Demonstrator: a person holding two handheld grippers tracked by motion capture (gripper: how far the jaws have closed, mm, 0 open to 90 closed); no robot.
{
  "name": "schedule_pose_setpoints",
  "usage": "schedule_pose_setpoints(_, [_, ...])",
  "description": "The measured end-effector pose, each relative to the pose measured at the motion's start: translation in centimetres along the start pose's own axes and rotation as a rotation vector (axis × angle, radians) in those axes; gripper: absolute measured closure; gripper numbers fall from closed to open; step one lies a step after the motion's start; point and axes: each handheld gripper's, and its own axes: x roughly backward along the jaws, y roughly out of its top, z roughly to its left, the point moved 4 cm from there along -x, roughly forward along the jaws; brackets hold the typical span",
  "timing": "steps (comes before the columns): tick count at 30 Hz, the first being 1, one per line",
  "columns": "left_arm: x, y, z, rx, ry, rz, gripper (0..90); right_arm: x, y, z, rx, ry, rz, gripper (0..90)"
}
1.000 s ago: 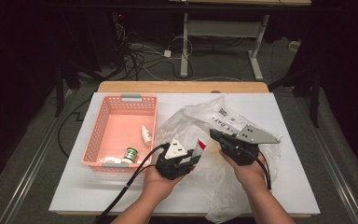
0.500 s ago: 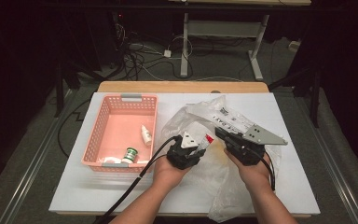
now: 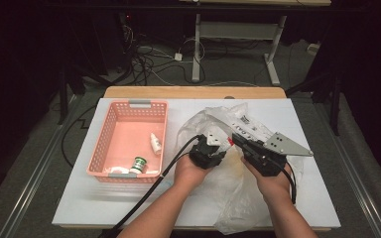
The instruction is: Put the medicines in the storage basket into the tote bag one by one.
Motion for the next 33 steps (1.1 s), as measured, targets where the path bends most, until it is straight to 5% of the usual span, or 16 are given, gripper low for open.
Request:
schedule_pose_setpoints(7, [-1.7, -0.2, 0.4, 0.012, -0.012, 0.037, 67.3, -0.1, -0.6, -0.8, -0.015, -0.008, 0.013, 90.0])
schedule_pose_setpoints(9, [-2.1, -0.2, 0.3, 0.046, -0.016, 0.02, 67.3, -0.1, -0.6, -0.9, -0.017, -0.008, 0.013, 90.0])
schedule_pose_setpoints(10, [-2.1, -0.1, 0.8, 0.002, -0.006, 0.019, 67.2, -0.1, -0.6, -1.0, -0.02, -0.009, 0.011, 90.0])
schedule_pose_setpoints(13, [-2.2, 0.0, 1.1, -0.012, -0.015, 0.02, 67.0, -0.1, -0.6, -1.2, -0.025, -0.011, 0.01, 90.0])
schedule_pose_setpoints(19, [-2.3, 0.0, 1.1, 0.005, -0.009, 0.022, 64.8, 0.0, -0.6, -1.2, -0.025, -0.009, 0.009, 90.0])
schedule_pose_setpoints(24, [-1.7, 0.1, 0.8, -0.009, -0.013, 0.015, 58.8, 0.0, -0.6, -1.3, -0.023, -0.004, 0.011, 90.0])
schedule_pose_setpoints(25, [-1.4, -0.1, 0.3, 0.039, -0.027, 0.009, 57.0, 0.0, -0.6, -1.3, -0.026, -0.002, 0.013, 90.0])
schedule_pose_setpoints(26, [-1.1, -0.1, 0.3, 0.034, -0.006, 0.0, 56.0, 0.0, -0.6, -1.3, -0.025, -0.001, 0.013, 90.0])
schedule_pose_setpoints(27, [-0.9, -0.1, 0.1, 0.05, -0.041, -0.016, 56.0, 0.0, -0.6, -1.3, -0.025, -0.001, 0.013, 90.0])
schedule_pose_setpoints(28, [-0.6, -0.2, 0.1, 0.039, -0.026, -0.028, 55.8, 0.0, -0.6, -1.3, -0.024, -0.002, 0.014, 90.0])
schedule_pose_setpoints(33, [0.8, -1.0, -1.1, 0.039, -0.091, -0.064, 48.8, 0.0, -0.5, -1.3, -0.024, 0.003, 0.015, 90.0])
